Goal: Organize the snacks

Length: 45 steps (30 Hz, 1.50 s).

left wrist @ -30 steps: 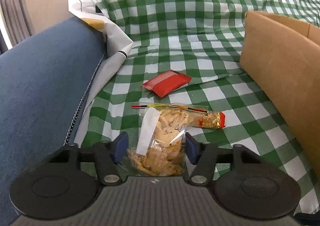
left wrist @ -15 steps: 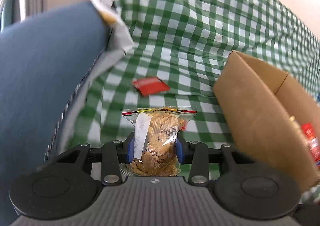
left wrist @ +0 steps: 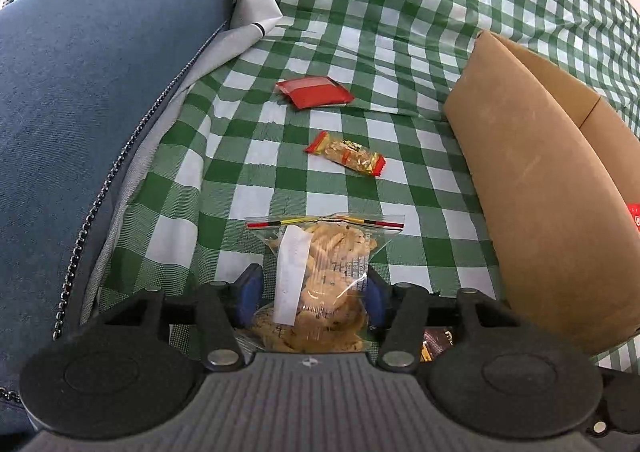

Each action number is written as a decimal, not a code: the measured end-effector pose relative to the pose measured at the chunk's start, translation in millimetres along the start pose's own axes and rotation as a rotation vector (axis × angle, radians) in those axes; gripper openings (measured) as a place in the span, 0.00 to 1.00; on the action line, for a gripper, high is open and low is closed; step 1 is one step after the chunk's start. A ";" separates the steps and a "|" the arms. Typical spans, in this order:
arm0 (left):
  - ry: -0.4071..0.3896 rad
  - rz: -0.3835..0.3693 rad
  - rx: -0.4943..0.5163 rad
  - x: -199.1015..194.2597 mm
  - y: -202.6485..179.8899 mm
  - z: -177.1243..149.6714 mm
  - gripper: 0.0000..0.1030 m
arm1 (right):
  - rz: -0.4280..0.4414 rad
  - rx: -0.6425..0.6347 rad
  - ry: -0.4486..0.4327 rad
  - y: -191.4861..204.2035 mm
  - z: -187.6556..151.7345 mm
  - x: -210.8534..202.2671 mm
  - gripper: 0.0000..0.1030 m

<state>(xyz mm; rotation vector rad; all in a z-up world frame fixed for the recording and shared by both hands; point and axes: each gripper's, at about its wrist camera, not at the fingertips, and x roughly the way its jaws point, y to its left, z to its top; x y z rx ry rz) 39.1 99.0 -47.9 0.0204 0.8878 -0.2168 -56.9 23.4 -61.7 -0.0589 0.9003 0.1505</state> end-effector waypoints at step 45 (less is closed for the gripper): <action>-0.452 0.064 -0.009 -138.4 -45.6 4.5 0.41 | 0.017 0.042 -0.474 -40.4 37.4 -128.4 0.40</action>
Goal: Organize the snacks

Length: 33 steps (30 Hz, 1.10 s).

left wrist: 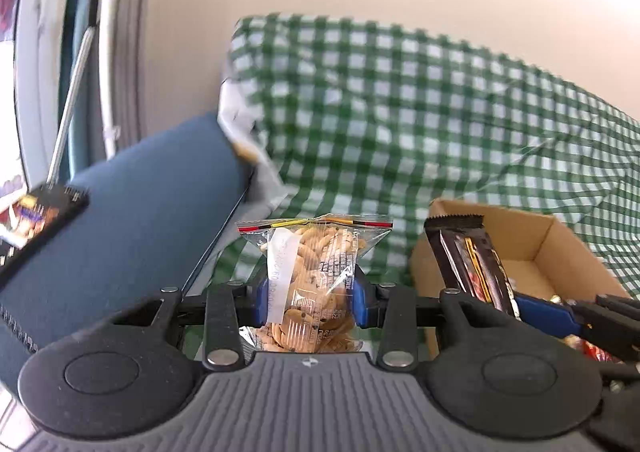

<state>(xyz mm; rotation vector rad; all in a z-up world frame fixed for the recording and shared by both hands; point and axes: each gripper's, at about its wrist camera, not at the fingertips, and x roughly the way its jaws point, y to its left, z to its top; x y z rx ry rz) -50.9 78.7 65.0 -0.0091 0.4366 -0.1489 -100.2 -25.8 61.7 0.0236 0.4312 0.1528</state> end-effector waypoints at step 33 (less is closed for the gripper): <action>-0.180 -0.308 0.222 2.5 -199.1 76.8 0.41 | -0.581 0.581 -0.317 -194.2 13.8 -38.7 0.40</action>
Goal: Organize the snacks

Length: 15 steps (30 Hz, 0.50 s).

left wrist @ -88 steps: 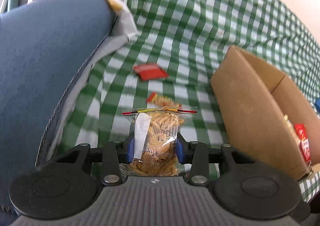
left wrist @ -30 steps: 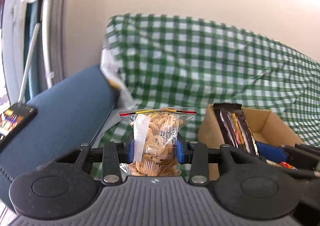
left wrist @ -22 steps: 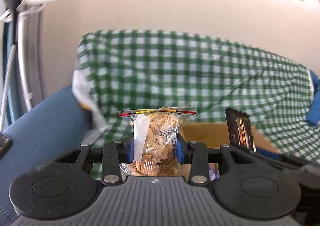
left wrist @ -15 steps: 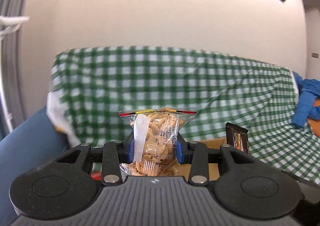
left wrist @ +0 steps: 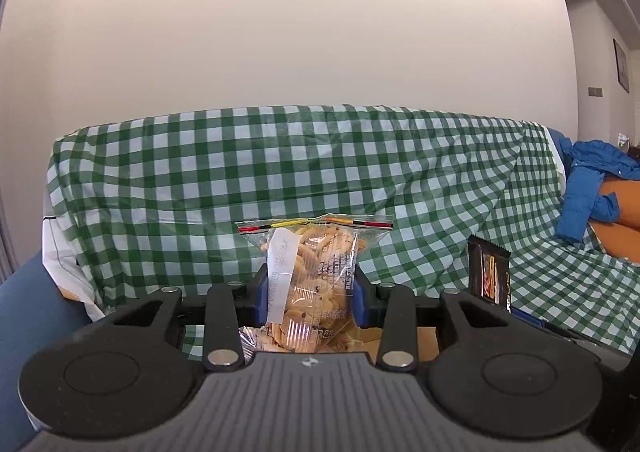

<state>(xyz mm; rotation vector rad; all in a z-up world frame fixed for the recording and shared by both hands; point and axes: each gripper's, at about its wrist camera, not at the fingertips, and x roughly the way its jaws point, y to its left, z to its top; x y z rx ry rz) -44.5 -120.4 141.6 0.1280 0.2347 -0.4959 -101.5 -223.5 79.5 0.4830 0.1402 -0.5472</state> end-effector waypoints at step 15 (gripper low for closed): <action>0.001 -0.005 0.037 4.5 -9.1 2.6 0.41 | 0.019 -0.011 0.004 1.0 4.1 2.8 0.40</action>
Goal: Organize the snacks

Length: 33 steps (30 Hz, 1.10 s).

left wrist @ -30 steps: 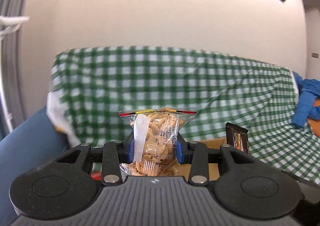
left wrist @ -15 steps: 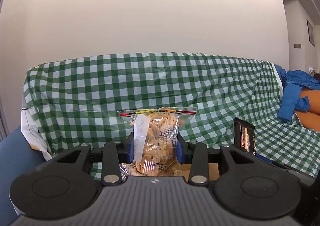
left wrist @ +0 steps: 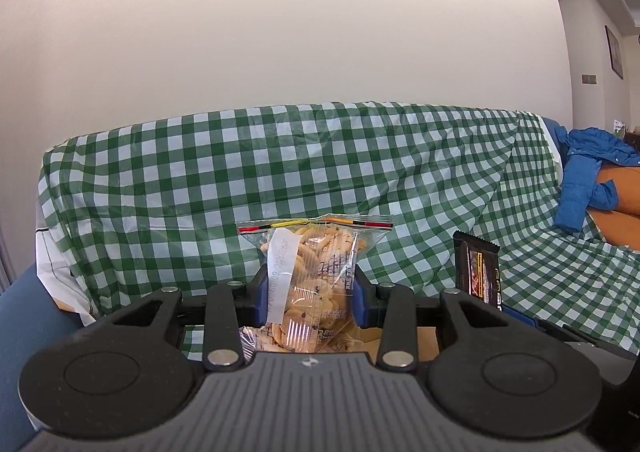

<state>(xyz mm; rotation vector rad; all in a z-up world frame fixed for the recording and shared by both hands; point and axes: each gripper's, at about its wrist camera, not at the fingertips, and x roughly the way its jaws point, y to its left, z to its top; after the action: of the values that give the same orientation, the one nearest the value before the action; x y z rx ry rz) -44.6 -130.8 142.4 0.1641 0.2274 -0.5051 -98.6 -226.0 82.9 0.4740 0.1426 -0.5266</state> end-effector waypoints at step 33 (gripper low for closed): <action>0.004 0.032 -0.004 -5.6 3.7 5.7 0.57 | -0.014 -0.057 0.005 8.3 7.1 -0.5 0.63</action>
<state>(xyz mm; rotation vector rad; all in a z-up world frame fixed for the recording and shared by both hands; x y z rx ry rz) -46.5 -126.2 149.7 0.1646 0.2294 -0.4722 -94.7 -222.8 92.5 0.4193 0.1649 -0.5340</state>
